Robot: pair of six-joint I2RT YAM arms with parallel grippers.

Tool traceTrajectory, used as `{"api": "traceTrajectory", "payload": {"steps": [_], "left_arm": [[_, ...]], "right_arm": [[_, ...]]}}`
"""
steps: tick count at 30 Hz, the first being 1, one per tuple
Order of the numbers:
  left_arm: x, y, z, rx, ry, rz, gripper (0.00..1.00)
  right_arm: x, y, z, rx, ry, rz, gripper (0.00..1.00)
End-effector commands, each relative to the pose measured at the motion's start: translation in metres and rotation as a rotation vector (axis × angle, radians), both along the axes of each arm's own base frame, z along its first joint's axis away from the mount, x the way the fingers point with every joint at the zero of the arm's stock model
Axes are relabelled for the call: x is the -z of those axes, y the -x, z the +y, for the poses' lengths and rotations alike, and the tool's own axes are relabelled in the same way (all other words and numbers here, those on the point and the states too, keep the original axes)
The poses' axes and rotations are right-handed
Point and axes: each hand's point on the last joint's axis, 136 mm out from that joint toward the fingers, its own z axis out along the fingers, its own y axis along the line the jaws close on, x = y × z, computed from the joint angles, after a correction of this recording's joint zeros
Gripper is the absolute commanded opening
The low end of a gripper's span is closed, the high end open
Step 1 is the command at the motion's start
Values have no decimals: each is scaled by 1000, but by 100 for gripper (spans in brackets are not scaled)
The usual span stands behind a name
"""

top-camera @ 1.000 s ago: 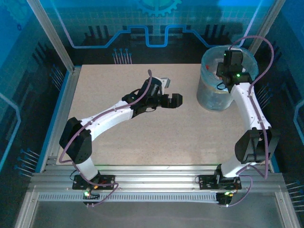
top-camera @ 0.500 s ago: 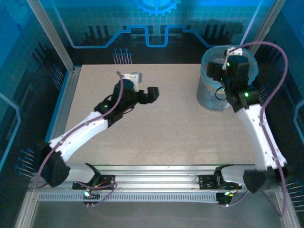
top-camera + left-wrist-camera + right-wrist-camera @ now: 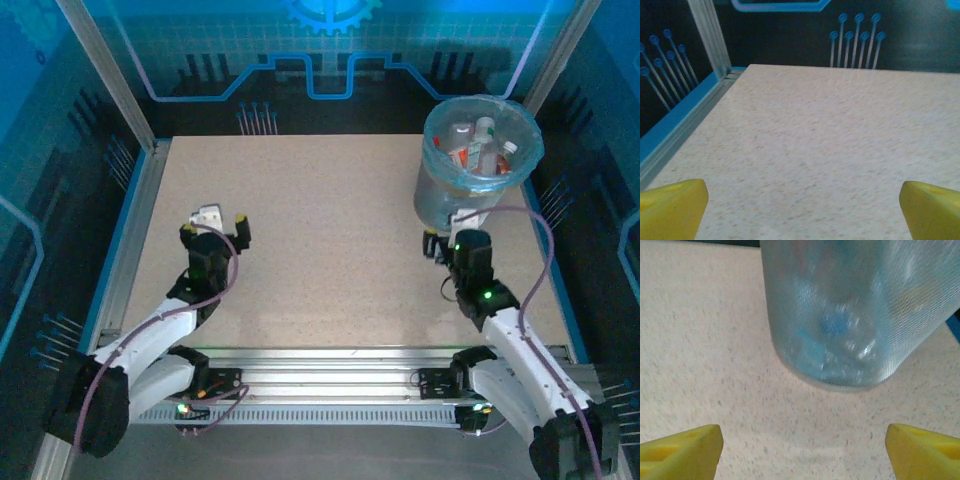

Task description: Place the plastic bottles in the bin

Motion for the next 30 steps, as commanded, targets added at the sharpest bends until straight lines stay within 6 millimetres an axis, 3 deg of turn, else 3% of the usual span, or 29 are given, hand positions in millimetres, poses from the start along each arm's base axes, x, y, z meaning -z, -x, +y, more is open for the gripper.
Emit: {"api": "traceTrajectory", "payload": {"steps": [1, 8, 12, 16, 21, 27, 30], "left_arm": [[-13, -12, 14, -14, -22, -83, 99], [33, -37, 18, 121, 104, -1, 99], [49, -48, 15, 207, 204, -14, 99], [64, -54, 3, 292, 212, 7, 99], [68, -57, 0, 310, 211, 31, 99], [69, -61, -1, 293, 185, 51, 99], [69, -61, -2, 292, 177, 55, 99]], "right_arm": [[-28, -19, 7, -54, 17, -220, 86], [14, -35, 24, -136, -2, -149, 87], [14, -51, 39, -216, -3, -184, 87], [15, -63, 40, -248, 47, -187, 86], [29, -64, 27, -231, 1, -253, 87], [41, -80, 23, -199, -2, -180, 87], [45, -88, -5, -35, -23, -138, 92]]}}
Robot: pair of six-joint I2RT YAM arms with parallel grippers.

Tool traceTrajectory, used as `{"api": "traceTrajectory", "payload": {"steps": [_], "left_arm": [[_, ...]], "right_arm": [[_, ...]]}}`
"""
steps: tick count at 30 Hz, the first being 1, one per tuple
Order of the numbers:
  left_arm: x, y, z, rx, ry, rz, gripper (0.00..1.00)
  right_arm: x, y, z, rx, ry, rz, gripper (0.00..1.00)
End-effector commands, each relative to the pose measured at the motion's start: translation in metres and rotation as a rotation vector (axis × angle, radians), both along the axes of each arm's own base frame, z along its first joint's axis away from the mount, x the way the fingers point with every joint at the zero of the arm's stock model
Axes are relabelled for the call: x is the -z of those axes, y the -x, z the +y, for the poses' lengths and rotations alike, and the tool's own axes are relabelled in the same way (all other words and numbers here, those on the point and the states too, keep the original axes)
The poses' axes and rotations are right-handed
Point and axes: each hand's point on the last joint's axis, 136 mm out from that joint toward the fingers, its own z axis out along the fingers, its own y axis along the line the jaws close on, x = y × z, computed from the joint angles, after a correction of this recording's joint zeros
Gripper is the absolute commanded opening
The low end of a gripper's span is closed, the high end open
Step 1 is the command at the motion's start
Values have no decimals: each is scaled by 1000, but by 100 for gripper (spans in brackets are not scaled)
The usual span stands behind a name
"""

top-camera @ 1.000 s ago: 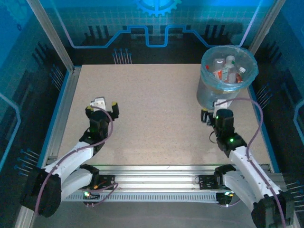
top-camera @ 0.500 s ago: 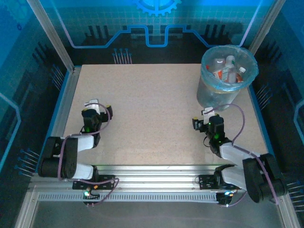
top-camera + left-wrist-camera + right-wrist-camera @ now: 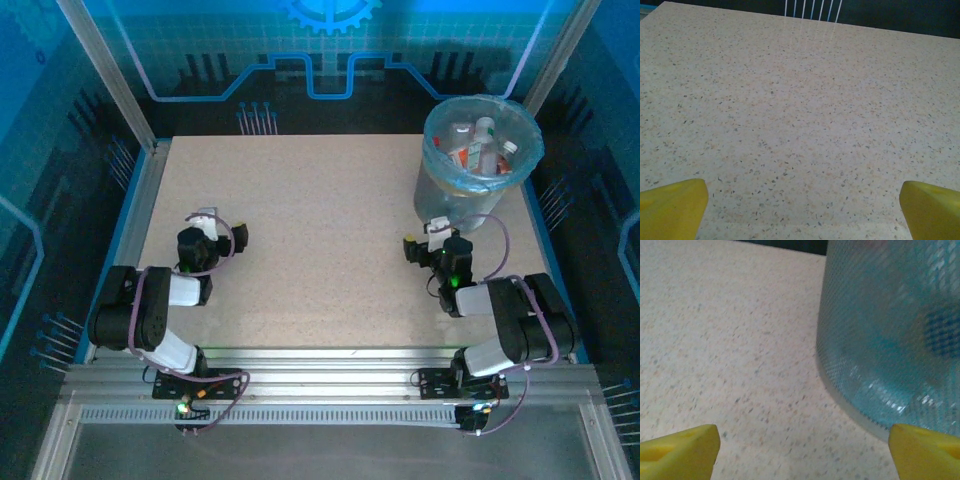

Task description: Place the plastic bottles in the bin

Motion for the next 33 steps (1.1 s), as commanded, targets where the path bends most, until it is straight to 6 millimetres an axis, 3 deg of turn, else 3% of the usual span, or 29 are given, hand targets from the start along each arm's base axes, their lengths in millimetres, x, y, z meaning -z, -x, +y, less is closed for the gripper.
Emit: {"api": "traceTrajectory", "payload": {"steps": [1, 2, 33], "left_arm": [[-11, -7, -4, 20, -24, -33, 99], [-10, -7, -4, 19, -26, -31, 99], [-10, -8, -6, 29, -29, -27, 99]], "right_arm": [[-12, -21, -37, 203, -39, 4, 95], [-14, -24, -36, 209, -28, 6, 100], [-14, -24, -35, 202, -29, 3, 100]]}}
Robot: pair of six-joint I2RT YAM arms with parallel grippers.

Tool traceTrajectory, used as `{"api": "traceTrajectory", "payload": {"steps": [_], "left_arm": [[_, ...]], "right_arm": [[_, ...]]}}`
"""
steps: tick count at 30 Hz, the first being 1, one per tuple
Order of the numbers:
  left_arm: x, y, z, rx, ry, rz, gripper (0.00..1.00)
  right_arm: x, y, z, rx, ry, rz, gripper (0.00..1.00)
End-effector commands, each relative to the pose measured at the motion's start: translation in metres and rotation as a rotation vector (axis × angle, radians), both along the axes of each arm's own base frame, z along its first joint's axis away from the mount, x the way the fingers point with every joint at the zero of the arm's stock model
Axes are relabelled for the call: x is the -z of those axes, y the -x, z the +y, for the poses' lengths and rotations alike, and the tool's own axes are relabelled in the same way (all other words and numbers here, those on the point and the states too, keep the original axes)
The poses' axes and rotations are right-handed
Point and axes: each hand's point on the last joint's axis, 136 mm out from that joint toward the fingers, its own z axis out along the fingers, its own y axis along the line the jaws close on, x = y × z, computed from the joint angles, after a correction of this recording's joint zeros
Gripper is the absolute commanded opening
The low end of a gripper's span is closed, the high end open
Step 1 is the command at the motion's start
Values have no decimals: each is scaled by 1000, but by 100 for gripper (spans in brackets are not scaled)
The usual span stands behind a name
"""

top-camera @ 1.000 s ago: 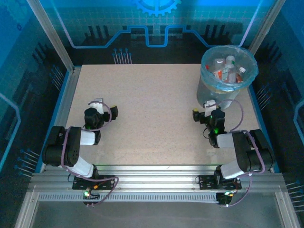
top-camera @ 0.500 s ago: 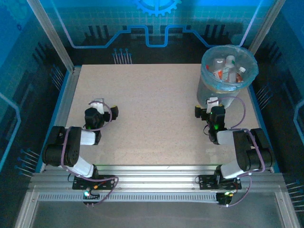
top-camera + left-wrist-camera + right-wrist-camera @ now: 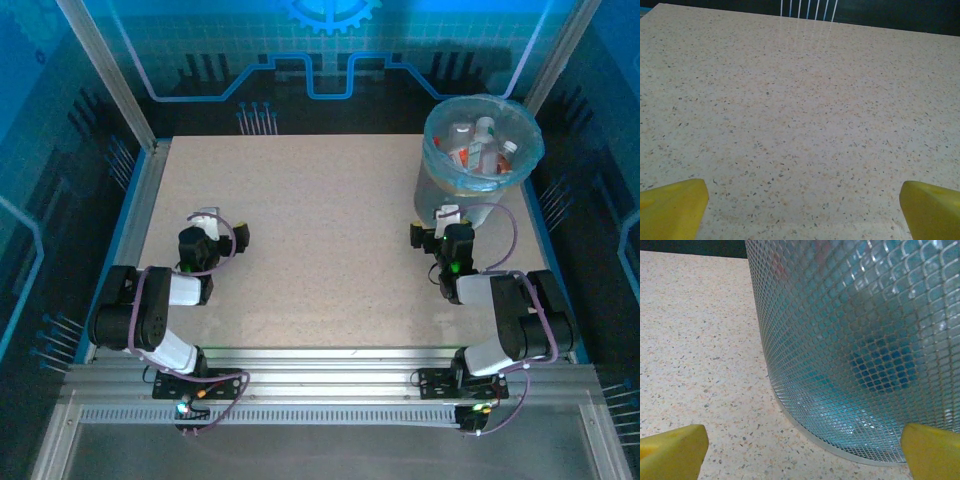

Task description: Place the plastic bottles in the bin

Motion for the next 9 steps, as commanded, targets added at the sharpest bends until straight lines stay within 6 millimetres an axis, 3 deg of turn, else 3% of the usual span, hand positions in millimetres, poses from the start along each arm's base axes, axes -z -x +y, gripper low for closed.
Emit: {"api": "traceTrajectory", "payload": {"steps": [1, 9], "left_arm": [[-10, -7, -4, 17, -15, -29, 99], [-10, -9, -9, 28, -44, -27, 99]], "right_arm": [[-4, -4, -8, 38, -8, -15, 100], [-4, -4, -7, 38, -8, -14, 100]]}}
